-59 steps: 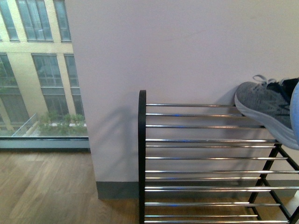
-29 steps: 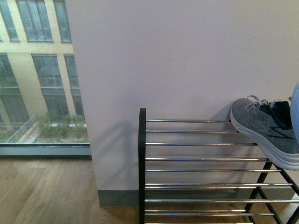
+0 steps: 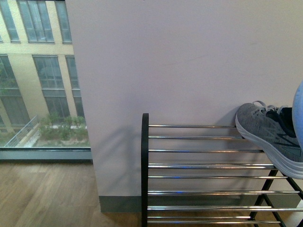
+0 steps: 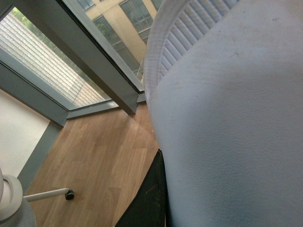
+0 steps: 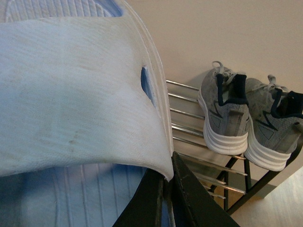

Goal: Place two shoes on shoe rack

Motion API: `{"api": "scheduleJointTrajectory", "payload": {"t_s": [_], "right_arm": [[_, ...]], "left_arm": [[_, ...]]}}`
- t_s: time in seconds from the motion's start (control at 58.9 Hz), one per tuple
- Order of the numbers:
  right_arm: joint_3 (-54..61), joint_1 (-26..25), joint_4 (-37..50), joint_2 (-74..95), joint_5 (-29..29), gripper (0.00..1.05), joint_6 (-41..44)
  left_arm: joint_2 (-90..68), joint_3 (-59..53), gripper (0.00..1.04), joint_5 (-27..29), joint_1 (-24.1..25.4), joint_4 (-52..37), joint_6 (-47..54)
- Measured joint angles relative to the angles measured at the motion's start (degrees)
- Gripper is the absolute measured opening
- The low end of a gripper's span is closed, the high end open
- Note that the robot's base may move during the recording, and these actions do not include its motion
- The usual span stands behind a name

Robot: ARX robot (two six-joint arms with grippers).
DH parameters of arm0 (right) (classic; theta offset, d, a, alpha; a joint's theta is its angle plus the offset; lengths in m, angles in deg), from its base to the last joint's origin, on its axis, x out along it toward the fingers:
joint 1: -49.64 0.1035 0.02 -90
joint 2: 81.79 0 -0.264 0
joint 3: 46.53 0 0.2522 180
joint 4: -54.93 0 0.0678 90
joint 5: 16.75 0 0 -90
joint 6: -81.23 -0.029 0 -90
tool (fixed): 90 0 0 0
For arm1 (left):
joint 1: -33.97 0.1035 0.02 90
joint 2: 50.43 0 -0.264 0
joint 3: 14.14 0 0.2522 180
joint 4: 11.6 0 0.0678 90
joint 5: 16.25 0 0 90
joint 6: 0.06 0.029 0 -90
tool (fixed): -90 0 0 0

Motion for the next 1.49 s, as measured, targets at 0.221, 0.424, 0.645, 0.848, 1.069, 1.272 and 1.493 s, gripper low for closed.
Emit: {"api": "scheduleJointTrajectory", "payload": {"t_s": [0.221, 0.424, 0.645, 0.848, 1.069, 1.272, 1.493], "right_arm": [[0.00, 0.00, 0.00, 0.00, 0.00, 0.02, 0.00], [0.52, 0.02, 1.62, -0.33, -0.61, 0.02, -0.77], [0.94, 13.60, 26.18, 12.37, 12.52, 0.02, -1.22], [-6.58, 24.55, 42.31, 38.25, 22.71, 0.02, -1.29], [-16.11, 28.09, 51.91, 64.15, 29.20, 0.02, -0.26], [-23.10, 27.10, 51.52, 79.65, 34.29, 0.02, 0.63], [-31.47, 23.37, 46.47, 90.49, 37.07, 0.02, 0.28]], "left_arm": [[0.00, 0.00, 0.02, 0.02, 0.00, 0.00, 0.00], [-0.09, 0.02, 0.02, -0.02, 0.00, 0.00, 0.00], [-0.04, 0.00, 0.02, 0.11, 0.00, 0.00, 0.00], [-0.04, 0.02, 0.02, 0.11, 0.00, 0.00, 0.00], [-0.04, 0.00, 0.02, 0.11, 0.00, 0.00, 0.00], [-0.04, 0.02, 0.02, 0.11, 0.00, 0.00, 0.00], [-0.04, 0.02, 0.02, 0.11, 0.00, 0.00, 0.00]]}}
